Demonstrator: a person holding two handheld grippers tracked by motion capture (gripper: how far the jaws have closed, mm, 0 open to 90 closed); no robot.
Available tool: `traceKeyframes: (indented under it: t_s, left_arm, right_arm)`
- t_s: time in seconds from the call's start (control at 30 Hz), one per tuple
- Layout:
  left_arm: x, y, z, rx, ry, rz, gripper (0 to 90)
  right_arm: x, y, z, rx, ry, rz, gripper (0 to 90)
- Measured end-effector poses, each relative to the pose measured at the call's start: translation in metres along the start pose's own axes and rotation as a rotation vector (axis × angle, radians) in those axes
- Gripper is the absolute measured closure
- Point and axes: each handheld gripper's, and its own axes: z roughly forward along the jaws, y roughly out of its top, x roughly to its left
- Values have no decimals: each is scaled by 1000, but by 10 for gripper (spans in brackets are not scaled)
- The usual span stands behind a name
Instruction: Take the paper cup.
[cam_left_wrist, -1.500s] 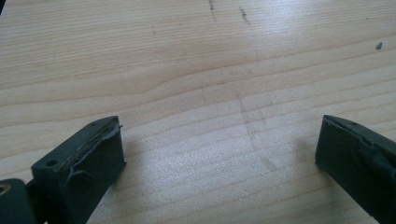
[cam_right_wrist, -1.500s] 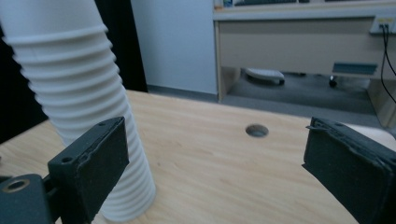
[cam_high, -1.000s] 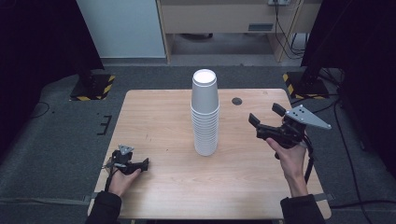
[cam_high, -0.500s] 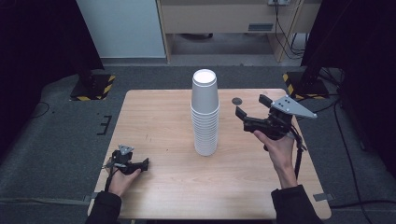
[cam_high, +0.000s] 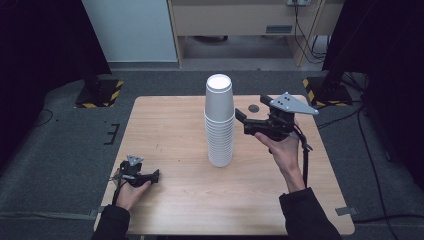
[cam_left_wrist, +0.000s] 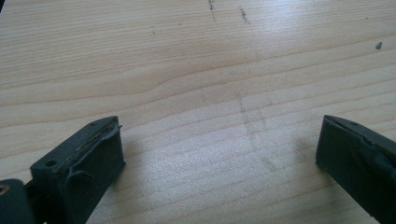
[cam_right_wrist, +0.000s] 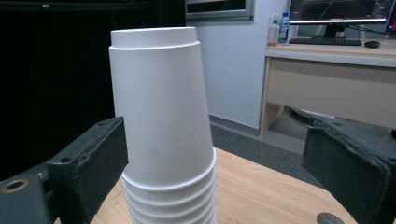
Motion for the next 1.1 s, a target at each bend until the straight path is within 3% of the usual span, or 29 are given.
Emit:
traceKeyframes:
  t_s: [0.57, 0.73, 1.1]
  left_arm:
    - [0, 0, 0, 0, 0, 0, 0]
    - [0, 0, 0, 0, 0, 0, 0]
    - [0, 0, 0, 0, -2, 1, 0]
  right_arm:
    - [21, -1, 44, 31, 77, -1, 64]
    - [26, -1, 57, 33, 80, -17, 61]
    - [28, -10, 75, 61, 80, -4, 68]
